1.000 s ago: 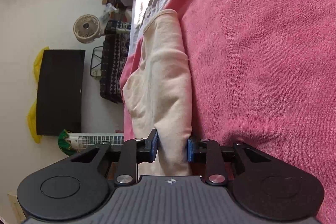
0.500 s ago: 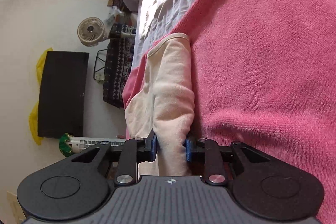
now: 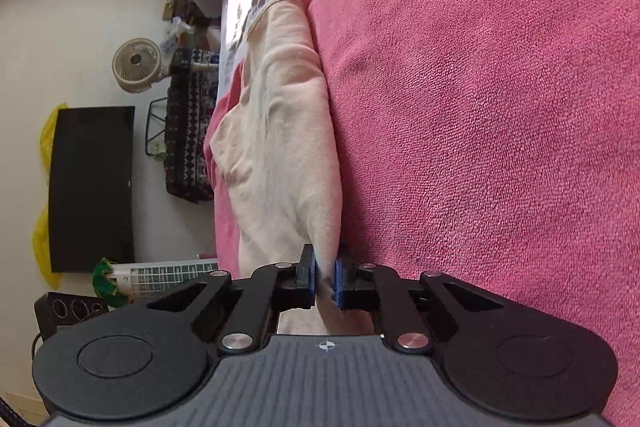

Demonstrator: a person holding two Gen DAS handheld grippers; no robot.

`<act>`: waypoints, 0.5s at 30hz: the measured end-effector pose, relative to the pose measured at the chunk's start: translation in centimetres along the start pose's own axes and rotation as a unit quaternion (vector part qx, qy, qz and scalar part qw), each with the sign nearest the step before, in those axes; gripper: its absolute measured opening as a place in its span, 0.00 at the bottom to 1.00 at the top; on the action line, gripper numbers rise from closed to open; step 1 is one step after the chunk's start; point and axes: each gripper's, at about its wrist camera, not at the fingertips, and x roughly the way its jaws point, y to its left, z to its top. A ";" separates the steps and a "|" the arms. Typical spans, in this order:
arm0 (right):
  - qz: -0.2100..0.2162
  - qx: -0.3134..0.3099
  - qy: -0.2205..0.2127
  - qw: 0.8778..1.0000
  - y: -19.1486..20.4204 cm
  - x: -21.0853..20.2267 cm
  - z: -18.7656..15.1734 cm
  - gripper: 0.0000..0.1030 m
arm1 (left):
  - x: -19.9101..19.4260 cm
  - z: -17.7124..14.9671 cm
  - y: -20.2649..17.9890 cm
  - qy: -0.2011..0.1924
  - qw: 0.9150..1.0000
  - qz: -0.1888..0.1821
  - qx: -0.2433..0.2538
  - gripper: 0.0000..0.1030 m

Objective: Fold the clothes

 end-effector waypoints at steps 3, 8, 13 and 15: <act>0.027 0.025 -0.003 0.999 0.0 -1.1 -1.3 0.09 | 0.2 -1.5 -0.1 0.030 1.000 0.008 -0.002 0.67; 0.031 0.045 0.020 0.998 -1.3 -0.6 -2.3 0.10 | 0.8 -6.4 1.6 0.096 0.992 -0.010 -0.079 0.67; 0.077 0.064 0.044 0.994 -3.6 0.8 -0.8 0.20 | 1.1 -10.1 4.7 0.099 0.969 -0.086 -0.210 0.67; 0.065 0.067 0.047 0.995 -3.1 0.9 -0.6 0.19 | 1.5 -10.9 6.0 0.080 0.951 -0.130 -0.268 0.68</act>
